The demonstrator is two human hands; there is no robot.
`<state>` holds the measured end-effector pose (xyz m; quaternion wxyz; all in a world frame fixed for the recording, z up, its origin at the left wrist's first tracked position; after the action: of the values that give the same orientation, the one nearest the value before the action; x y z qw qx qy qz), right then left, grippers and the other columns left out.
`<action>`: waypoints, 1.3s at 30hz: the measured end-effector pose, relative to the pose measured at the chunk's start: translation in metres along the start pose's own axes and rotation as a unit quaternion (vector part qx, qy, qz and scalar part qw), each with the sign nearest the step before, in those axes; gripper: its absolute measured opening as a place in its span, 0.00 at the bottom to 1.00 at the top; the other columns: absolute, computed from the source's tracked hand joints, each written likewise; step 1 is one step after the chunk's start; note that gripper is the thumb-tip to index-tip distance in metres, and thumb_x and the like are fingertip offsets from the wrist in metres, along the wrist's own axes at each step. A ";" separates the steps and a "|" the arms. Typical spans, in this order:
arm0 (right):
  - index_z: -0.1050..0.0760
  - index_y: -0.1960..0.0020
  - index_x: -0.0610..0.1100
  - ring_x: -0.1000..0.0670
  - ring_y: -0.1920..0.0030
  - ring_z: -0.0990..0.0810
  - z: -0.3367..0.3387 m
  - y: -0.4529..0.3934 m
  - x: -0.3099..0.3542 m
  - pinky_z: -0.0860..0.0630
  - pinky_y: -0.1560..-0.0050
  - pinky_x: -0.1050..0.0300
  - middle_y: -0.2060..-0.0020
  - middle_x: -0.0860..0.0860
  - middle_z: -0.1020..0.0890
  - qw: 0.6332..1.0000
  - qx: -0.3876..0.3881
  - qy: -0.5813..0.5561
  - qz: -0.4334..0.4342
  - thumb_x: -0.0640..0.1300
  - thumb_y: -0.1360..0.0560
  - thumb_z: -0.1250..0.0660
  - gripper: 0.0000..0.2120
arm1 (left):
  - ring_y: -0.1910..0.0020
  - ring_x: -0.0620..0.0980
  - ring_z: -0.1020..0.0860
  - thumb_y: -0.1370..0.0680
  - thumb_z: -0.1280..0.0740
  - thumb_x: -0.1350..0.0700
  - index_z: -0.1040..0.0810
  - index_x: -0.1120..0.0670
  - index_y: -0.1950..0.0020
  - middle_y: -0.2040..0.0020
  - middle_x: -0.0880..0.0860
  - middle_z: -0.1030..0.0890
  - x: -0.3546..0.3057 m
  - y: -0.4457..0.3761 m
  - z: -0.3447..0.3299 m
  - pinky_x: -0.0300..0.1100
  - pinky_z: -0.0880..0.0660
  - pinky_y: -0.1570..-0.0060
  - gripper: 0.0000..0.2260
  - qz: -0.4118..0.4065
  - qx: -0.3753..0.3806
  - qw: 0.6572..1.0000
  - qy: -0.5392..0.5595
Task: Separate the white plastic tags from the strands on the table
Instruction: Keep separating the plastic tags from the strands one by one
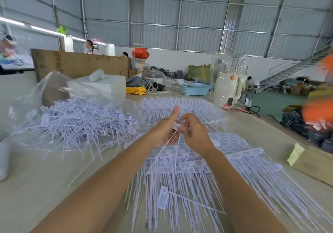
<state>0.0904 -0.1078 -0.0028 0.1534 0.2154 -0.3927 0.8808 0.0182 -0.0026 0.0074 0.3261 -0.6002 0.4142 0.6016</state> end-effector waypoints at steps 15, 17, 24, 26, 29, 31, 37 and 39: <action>0.25 0.47 0.40 0.46 0.62 0.28 0.001 0.001 -0.004 0.33 0.60 0.54 0.63 0.48 0.26 0.997 0.048 0.061 -0.020 0.45 0.22 0.37 0.09 | 0.76 0.46 0.32 0.20 0.36 0.52 0.26 0.56 0.62 0.72 0.54 0.29 0.016 0.011 0.017 0.35 0.36 0.78 0.12 -0.155 -0.090 0.984 0.008; 0.24 0.49 0.40 0.47 0.63 0.28 0.001 0.000 -0.004 0.32 0.61 0.54 0.65 0.49 0.26 0.997 0.036 0.064 -0.022 0.45 0.22 0.36 0.08 | 0.75 0.47 0.31 0.20 0.36 0.50 0.24 0.55 0.61 0.71 0.54 0.27 0.016 0.011 0.015 0.35 0.36 0.78 0.12 -0.159 -0.098 0.982 0.008; 0.22 0.44 0.46 0.46 0.56 0.22 -0.001 0.001 -0.006 0.26 0.52 0.51 0.57 0.47 0.19 0.997 0.049 0.047 -0.044 0.50 0.23 0.36 0.12 | 0.76 0.45 0.24 0.20 0.37 0.48 0.24 0.54 0.56 0.71 0.52 0.22 0.020 0.012 0.012 0.33 0.33 0.78 0.10 -0.161 -0.092 0.983 0.006; 0.21 0.43 0.47 0.45 0.52 0.21 -0.002 0.002 -0.006 0.25 0.50 0.49 0.54 0.46 0.17 0.996 0.062 0.035 -0.053 0.52 0.23 0.36 0.13 | 0.77 0.45 0.25 0.20 0.37 0.49 0.25 0.54 0.57 0.72 0.51 0.22 0.020 0.012 0.010 0.32 0.32 0.78 0.10 -0.165 -0.089 0.982 -0.003; 0.21 0.45 0.47 0.45 0.53 0.21 -0.002 0.002 -0.007 0.25 0.51 0.50 0.55 0.46 0.17 0.996 0.058 0.048 -0.056 0.51 0.23 0.36 0.12 | 0.78 0.45 0.27 0.21 0.35 0.50 0.26 0.56 0.58 0.72 0.53 0.25 0.021 0.011 0.010 0.34 0.33 0.78 0.11 -0.184 -0.085 0.979 -0.033; 0.21 0.47 0.47 0.45 0.56 0.22 -0.003 0.003 -0.008 0.26 0.54 0.52 0.58 0.48 0.18 0.996 0.039 0.068 -0.049 0.51 0.23 0.35 0.10 | 0.79 0.45 0.29 0.21 0.35 0.50 0.27 0.56 0.58 0.72 0.53 0.26 0.021 0.011 0.009 0.35 0.33 0.78 0.11 -0.188 -0.089 0.977 -0.047; 0.22 0.47 0.45 0.45 0.53 0.22 -0.002 0.005 -0.008 0.29 0.49 0.52 0.56 0.47 0.18 0.991 0.026 0.123 -0.042 0.53 0.23 0.36 0.13 | 0.81 0.44 0.30 0.21 0.36 0.50 0.27 0.55 0.60 0.73 0.52 0.28 0.020 0.008 0.004 0.34 0.35 0.79 0.12 -0.172 -0.122 0.974 -0.080; 0.22 0.46 0.46 0.45 0.51 0.22 0.000 0.005 -0.007 0.29 0.46 0.51 0.54 0.48 0.17 0.989 0.021 0.142 -0.032 0.54 0.23 0.37 0.13 | 0.81 0.44 0.30 0.20 0.36 0.50 0.27 0.55 0.60 0.73 0.51 0.28 0.019 0.009 0.004 0.33 0.35 0.79 0.12 -0.163 -0.122 0.975 -0.085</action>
<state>0.0945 -0.1115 -0.0100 0.2311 0.1039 -0.3415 0.9051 0.0076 -0.0050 -0.0112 0.3780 -0.6415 0.2049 0.6353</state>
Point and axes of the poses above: each hand's wrist, its own y-axis away from the middle knuckle, its own z-axis out of the back of the hand, x = y × z, the point moved 1 cm from there along -y, towards the middle knuckle
